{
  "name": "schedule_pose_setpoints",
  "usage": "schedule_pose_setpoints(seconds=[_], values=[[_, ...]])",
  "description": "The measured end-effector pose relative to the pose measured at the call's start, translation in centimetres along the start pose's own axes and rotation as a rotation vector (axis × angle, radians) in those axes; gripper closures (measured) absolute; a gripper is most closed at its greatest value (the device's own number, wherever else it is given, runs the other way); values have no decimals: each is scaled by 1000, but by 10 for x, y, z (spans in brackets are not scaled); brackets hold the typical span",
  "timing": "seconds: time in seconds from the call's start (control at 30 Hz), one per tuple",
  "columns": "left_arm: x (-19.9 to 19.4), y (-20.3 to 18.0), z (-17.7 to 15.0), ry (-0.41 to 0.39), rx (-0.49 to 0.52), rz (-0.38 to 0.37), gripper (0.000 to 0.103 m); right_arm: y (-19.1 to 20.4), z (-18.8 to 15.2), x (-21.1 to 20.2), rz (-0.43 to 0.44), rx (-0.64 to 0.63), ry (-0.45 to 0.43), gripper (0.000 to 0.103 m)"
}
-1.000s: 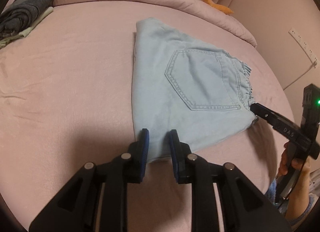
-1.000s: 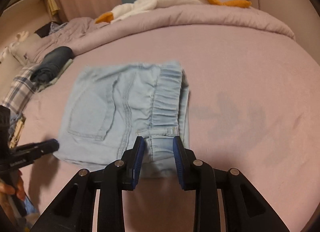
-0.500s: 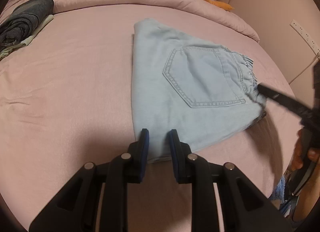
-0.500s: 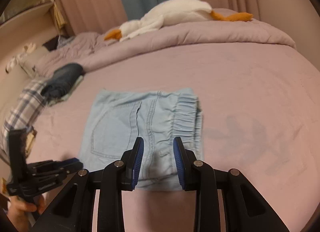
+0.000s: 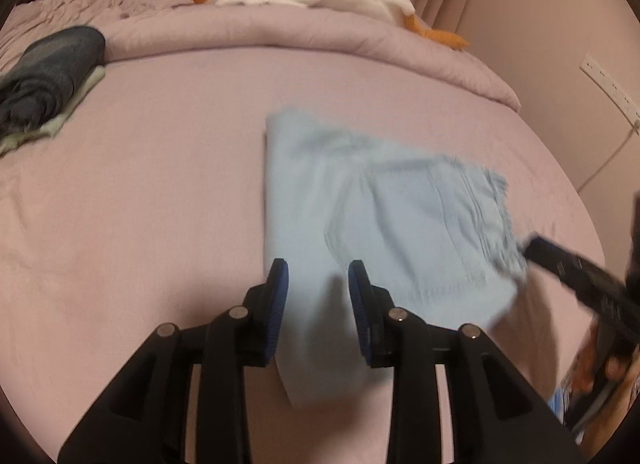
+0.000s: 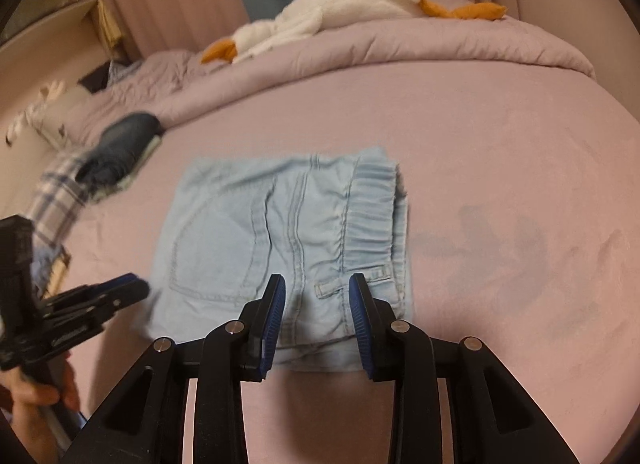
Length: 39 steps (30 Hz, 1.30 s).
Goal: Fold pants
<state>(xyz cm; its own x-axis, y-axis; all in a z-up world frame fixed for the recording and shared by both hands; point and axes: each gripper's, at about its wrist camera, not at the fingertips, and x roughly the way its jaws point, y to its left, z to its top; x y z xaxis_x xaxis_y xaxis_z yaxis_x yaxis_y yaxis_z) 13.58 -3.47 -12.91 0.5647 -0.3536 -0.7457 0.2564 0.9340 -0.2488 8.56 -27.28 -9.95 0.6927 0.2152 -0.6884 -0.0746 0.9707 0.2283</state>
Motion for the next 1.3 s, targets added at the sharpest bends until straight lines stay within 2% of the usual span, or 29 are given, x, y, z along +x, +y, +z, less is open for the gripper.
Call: schedule_pose_setpoints(seconds=[0.1, 0.17, 0.27, 0.33, 0.37, 0.4, 0.47, 0.5, 0.57, 0.6, 0.7, 0.83, 0.93, 1.07, 1.17, 1.3], values=[[20, 11, 24, 2, -57, -62, 72, 5, -1, 6, -20, -32, -8, 70], [37, 19, 41, 5, -74, -52, 73, 2, -7, 19, -43, -29, 34, 70], [61, 25, 61, 29, -54, -36, 72, -1, -10, 22, -38, -25, 21, 70], [91, 32, 64, 124, -69, -33, 63, -1, -10, 23, -38, -36, 19, 70], [96, 35, 65, 126, -77, -36, 59, -2, -10, 23, -37, -39, 19, 70], [94, 33, 67, 109, -56, -31, 58, -2, -10, 23, -34, -39, 19, 70], [87, 30, 72, 117, -26, -23, 61, -4, -9, 23, -29, -31, 18, 70], [78, 30, 75, 96, -35, -36, 63, -5, -9, 22, -25, -29, 19, 70], [55, 34, 85, -6, -66, -74, 63, -7, -10, 21, -11, -21, 21, 69], [51, 35, 90, -24, -73, -81, 63, -8, -10, 21, -2, -15, 21, 69], [67, 31, 98, 32, -67, -88, 64, -13, -10, 20, 20, 16, 21, 68], [103, 34, 96, 110, -102, -50, 68, -12, -12, 20, 23, 22, 18, 68], [105, 34, 92, 90, -65, 2, 65, -10, -13, 20, 19, 9, 17, 65], [85, 37, 95, 53, -73, -2, 67, -7, -12, 21, 27, -1, 19, 57], [53, 41, 81, 7, -58, 15, 70, -4, -13, 21, 20, -16, 10, 52], [41, 41, 40, 68, -79, -49, 69, -4, -13, 22, 29, -10, -1, 47]])
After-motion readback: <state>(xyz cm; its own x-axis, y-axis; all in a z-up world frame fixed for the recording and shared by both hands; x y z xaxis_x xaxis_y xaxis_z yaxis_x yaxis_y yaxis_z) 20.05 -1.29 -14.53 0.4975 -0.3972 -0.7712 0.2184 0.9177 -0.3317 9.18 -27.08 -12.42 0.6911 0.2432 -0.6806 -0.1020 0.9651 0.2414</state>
